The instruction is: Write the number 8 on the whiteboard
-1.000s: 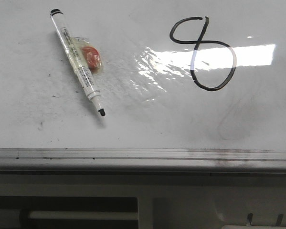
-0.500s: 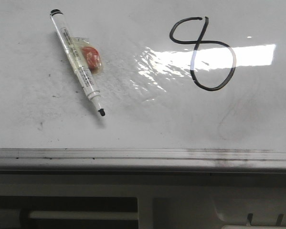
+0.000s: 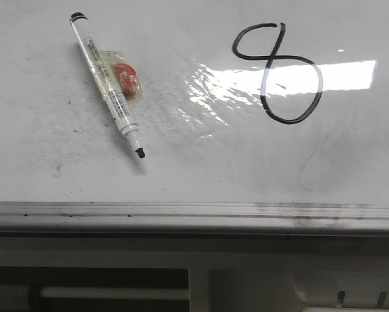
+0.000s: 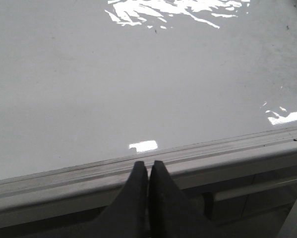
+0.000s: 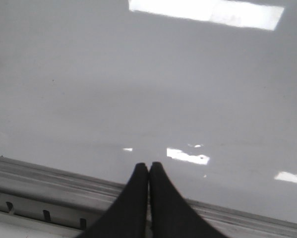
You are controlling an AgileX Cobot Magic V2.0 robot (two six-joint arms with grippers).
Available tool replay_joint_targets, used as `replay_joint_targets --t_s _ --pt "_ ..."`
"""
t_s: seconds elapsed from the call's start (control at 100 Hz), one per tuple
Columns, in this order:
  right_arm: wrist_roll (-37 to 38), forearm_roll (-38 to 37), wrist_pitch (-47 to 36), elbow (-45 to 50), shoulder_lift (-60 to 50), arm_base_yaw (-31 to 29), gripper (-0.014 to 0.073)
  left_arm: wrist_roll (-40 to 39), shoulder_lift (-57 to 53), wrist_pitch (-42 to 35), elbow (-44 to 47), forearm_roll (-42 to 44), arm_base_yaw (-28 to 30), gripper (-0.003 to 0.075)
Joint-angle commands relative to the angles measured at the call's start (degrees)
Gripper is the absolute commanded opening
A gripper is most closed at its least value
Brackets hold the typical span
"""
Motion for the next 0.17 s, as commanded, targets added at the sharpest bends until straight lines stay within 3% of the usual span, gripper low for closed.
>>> replay_joint_targets --t_s 0.0,0.16 --pt "0.17 -0.78 -1.08 0.66 -1.28 -0.31 -0.0042 -0.53 -1.42 -2.68 2.31 0.0 0.31 -0.002" --pt "0.17 -0.78 -1.08 0.66 -1.28 -0.31 -0.0043 -0.53 -1.42 -2.68 2.31 0.0 0.31 -0.002"
